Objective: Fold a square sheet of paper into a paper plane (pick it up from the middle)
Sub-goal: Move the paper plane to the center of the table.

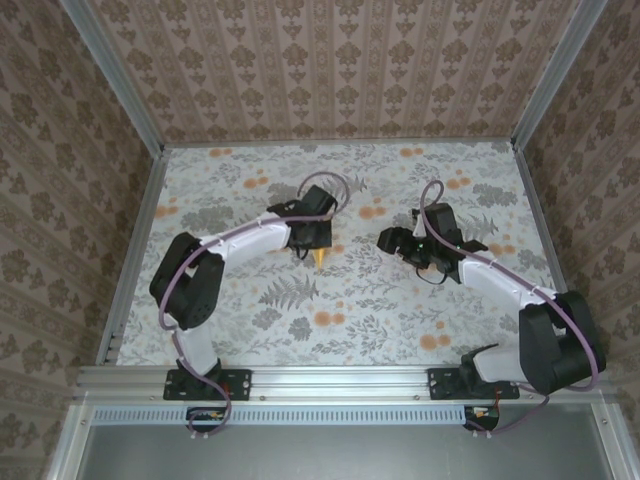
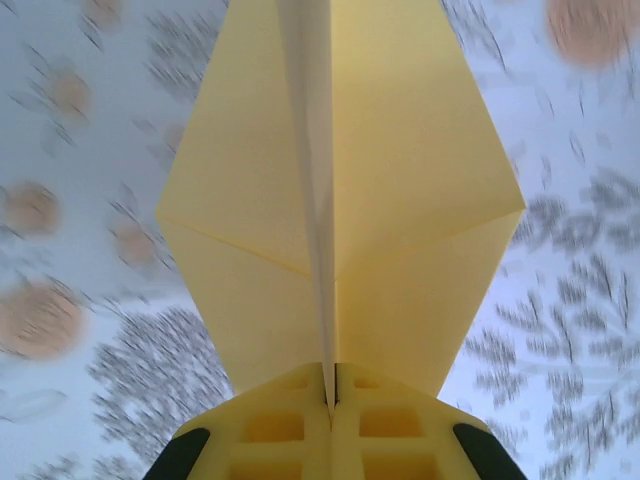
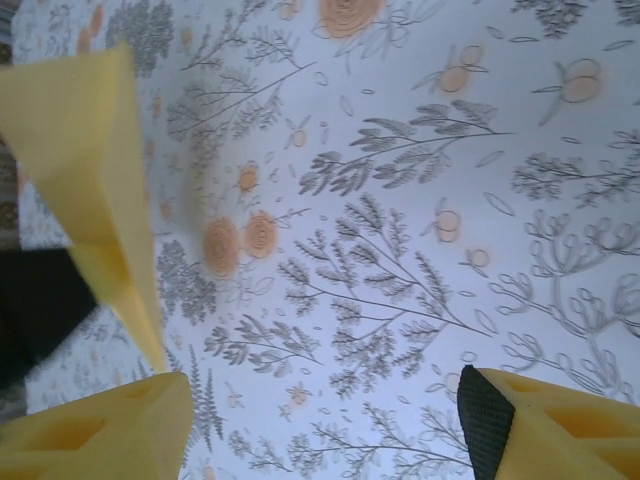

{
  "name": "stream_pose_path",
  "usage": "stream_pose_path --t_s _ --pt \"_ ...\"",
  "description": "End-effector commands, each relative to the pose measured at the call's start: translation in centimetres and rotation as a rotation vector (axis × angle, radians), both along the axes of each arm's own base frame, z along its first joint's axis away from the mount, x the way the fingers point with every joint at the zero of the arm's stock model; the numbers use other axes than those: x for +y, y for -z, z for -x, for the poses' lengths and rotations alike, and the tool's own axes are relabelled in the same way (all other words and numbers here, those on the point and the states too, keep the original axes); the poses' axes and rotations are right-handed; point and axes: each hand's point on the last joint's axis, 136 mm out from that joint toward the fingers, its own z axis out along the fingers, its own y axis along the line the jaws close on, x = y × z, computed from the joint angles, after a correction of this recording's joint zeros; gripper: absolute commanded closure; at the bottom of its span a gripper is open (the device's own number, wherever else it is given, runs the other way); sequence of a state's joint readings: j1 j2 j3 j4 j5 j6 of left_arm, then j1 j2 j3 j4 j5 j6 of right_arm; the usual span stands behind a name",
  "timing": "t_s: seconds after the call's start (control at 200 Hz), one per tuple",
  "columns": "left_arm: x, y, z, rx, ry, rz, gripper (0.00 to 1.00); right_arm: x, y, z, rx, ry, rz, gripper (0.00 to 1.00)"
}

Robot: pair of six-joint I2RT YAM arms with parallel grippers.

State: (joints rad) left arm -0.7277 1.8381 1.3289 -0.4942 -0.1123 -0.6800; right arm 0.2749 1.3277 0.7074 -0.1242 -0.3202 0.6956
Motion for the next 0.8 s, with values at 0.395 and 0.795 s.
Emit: stream_pose_path --t_s 0.395,0.795 --pt "0.0 4.4 -3.4 0.17 -0.015 -0.086 0.94 -2.8 1.6 1.7 0.046 0.053 0.121 0.24" --pt "0.1 7.0 -2.6 0.249 -0.012 -0.088 0.87 -2.9 1.7 1.6 0.057 0.06 0.12 0.24"
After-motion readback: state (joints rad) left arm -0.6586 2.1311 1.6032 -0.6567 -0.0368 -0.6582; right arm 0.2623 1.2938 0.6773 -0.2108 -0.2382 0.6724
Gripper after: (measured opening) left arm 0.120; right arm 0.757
